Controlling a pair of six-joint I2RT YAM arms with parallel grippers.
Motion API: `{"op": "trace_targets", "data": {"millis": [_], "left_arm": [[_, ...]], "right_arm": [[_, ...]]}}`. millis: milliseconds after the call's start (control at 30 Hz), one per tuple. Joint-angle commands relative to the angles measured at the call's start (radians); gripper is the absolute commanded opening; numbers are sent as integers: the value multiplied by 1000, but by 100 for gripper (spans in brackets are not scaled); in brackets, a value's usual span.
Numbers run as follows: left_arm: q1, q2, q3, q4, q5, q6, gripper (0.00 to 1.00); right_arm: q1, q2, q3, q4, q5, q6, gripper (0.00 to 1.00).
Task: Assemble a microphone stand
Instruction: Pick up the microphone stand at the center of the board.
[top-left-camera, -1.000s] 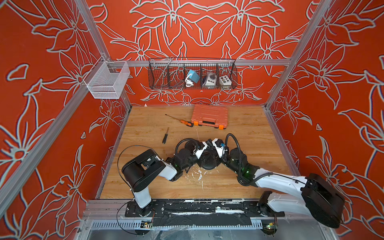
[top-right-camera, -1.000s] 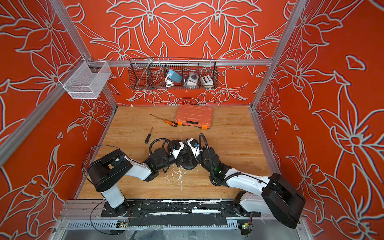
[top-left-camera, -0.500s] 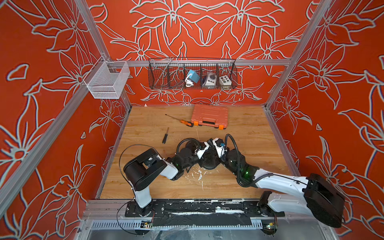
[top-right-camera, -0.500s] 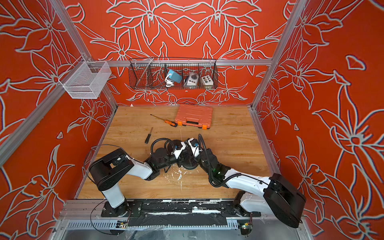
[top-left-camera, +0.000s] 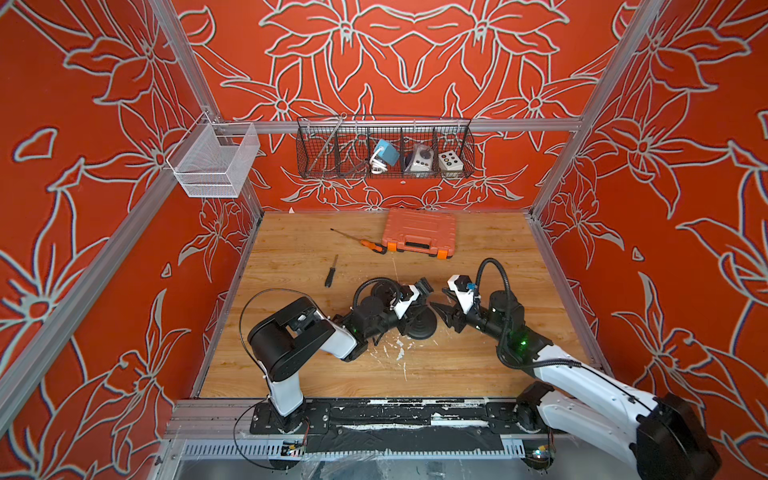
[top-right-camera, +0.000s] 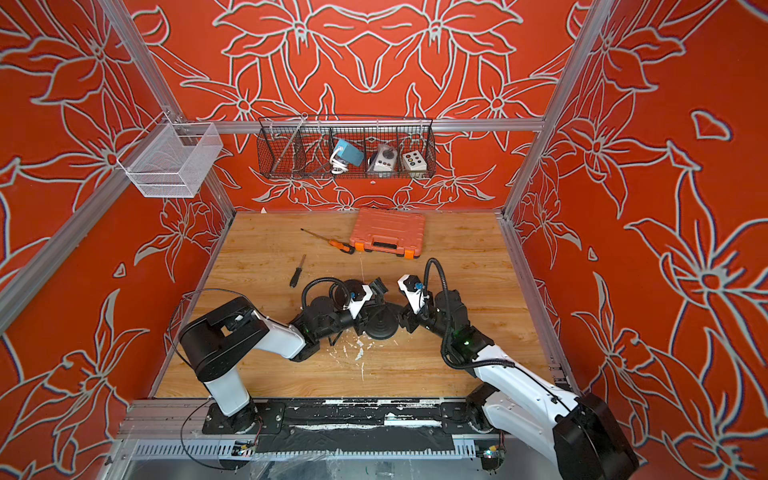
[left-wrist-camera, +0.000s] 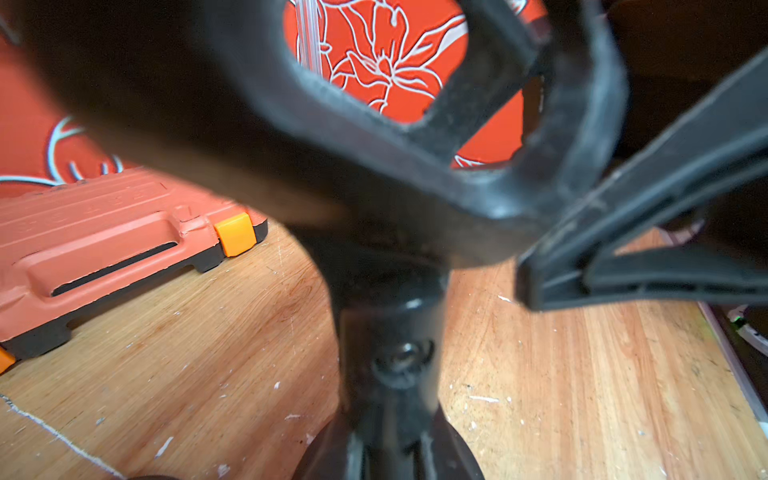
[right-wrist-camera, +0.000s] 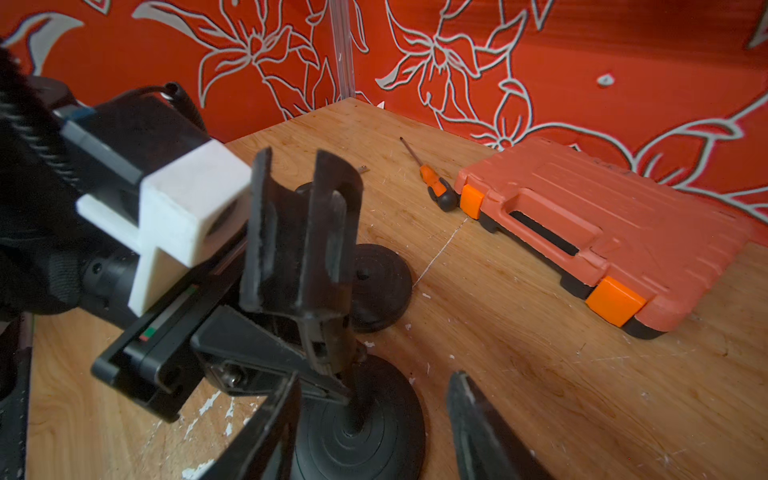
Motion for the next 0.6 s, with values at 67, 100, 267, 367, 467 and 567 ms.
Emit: {"op": "trace_targets", "data": {"millis": [67, 100, 267, 367, 467, 567], "left_arm": [[-6, 20, -29, -58, 0, 23, 4], [-6, 20, -29, -59, 1, 23, 4], [-8, 16, -29, -65, 1, 23, 5], [-8, 17, -29, -65, 5, 20, 5], [-9, 22, -29, -61, 5, 18, 5], [-10, 24, -28, -59, 3, 17, 5]], "right_arm": [[-49, 47, 40, -43, -235, -70, 64], [-54, 68, 51, -35, -250, -73, 64], [-58, 173, 103, 20, -292, -70, 65], [-58, 224, 132, 74, -300, -50, 60], [-57, 273, 166, 94, -298, -36, 55], [-58, 309, 177, 130, -307, -23, 53]]}}
